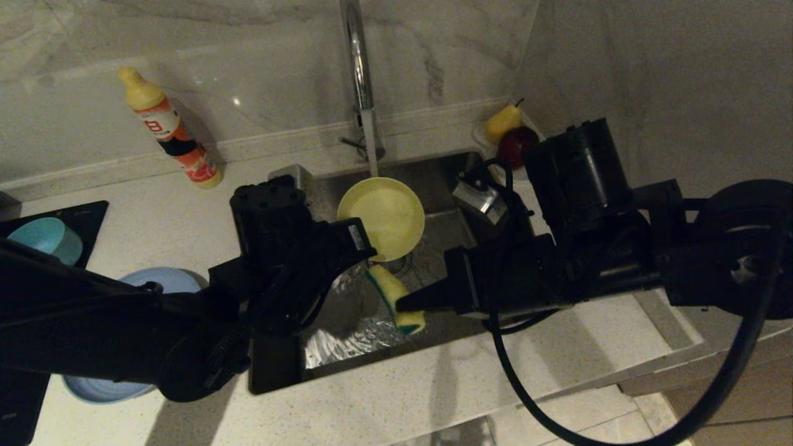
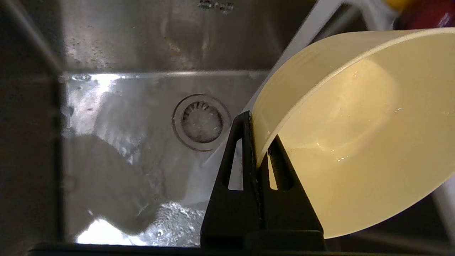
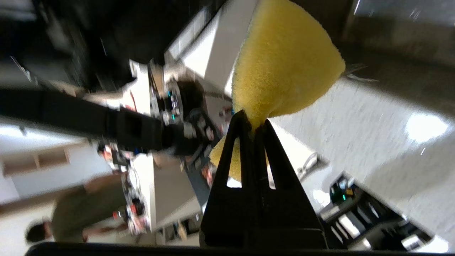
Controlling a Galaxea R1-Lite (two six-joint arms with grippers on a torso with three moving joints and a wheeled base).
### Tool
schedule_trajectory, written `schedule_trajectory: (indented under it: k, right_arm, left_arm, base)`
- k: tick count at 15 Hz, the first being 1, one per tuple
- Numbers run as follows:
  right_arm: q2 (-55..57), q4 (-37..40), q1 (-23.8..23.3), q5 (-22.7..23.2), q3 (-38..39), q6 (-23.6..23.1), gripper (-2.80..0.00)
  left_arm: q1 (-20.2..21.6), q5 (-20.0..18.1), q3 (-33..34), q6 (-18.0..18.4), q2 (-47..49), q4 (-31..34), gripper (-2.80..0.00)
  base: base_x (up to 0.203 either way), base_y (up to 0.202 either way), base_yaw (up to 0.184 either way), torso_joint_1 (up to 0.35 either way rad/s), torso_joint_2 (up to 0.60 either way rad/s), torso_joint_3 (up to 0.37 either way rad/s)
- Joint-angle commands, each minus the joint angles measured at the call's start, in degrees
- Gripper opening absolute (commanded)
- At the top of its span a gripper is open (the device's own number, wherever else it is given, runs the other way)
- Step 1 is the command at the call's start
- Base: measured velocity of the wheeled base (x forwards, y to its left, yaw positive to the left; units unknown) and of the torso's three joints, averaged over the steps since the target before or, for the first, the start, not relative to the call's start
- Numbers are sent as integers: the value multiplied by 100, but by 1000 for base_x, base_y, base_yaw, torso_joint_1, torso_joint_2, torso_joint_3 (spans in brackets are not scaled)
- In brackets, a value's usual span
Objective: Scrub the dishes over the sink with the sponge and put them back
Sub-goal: Wipe the bowl
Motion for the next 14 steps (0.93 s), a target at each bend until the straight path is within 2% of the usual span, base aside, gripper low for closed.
schedule_trajectory:
  k: [1,6,9,12,14]
  right_arm:
    - [132,2,-122,17,-228,61,-280]
    - [292,2,-174,17,-550,69,-280]
    - [446,2,-284,17,-765,70,-280]
    - [639,10,-383,16,-1051,76,-280]
    - [677,3,-362,17,-1121,174,-280]
  left_arm:
    - [-37,8,211,103,-36,-225,-280]
    - [-45,-19,570,453,-107,-934,-280]
    - [-45,-47,749,463,-150,-1116,-280]
    - [-45,-354,810,472,-341,-1109,-280]
    - [-45,-388,728,489,-353,-1086,-280]
  base:
    - [0,0,0,0,0,0]
    - [0,0,0,0,0,0]
    - [0,0,0,0,0,0]
    - [0,0,0,0,0,0]
    - [0,0,0,0,0,0]
